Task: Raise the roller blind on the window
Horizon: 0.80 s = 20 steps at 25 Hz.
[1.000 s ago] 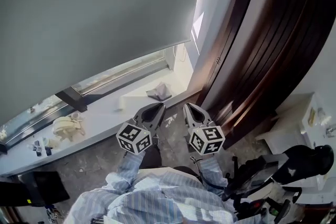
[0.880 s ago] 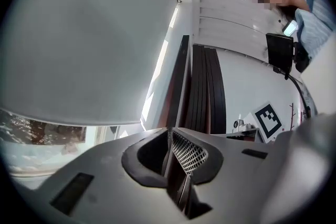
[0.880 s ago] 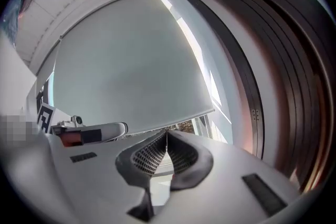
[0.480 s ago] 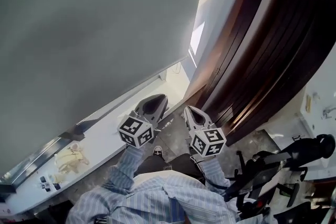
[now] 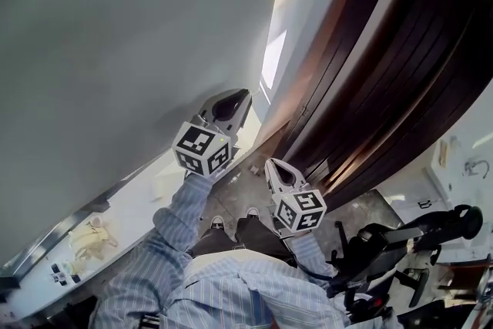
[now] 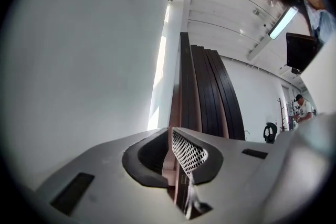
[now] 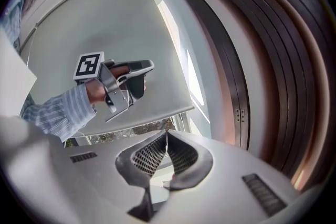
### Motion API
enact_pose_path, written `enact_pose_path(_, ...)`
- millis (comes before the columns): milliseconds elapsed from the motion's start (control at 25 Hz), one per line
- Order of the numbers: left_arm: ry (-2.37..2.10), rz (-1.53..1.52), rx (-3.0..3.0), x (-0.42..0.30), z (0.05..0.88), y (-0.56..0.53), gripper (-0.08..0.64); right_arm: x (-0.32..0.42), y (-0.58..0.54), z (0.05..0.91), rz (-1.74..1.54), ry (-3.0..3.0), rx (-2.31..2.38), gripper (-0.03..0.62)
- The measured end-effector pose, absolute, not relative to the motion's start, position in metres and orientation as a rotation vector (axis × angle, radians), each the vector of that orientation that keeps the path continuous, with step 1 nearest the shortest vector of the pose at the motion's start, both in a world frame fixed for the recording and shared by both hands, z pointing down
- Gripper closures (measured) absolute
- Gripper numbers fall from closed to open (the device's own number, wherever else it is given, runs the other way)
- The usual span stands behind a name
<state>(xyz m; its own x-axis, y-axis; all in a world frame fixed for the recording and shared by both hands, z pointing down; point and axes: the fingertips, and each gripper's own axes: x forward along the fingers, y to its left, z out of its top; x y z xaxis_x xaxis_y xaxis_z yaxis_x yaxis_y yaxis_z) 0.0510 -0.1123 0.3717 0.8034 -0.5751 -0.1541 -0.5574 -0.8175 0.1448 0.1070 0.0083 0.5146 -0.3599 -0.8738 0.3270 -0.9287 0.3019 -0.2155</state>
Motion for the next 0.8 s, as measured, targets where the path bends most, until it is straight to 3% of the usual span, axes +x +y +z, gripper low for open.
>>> enact_pose_path(320, -1.15, -0.206, 2.854, 0.06, 0.366, -0.18, 0.551, 0.124, -0.043, 0.508, 0.53, -2.521, 1.463, 0.584)
enact_pose_path(800, -1.411, -0.061, 2.701, -0.007, 0.397, -0.238, 0.551, 0.115, -0.117, 0.498, 0.486, -2.627, 1.356, 0.584)
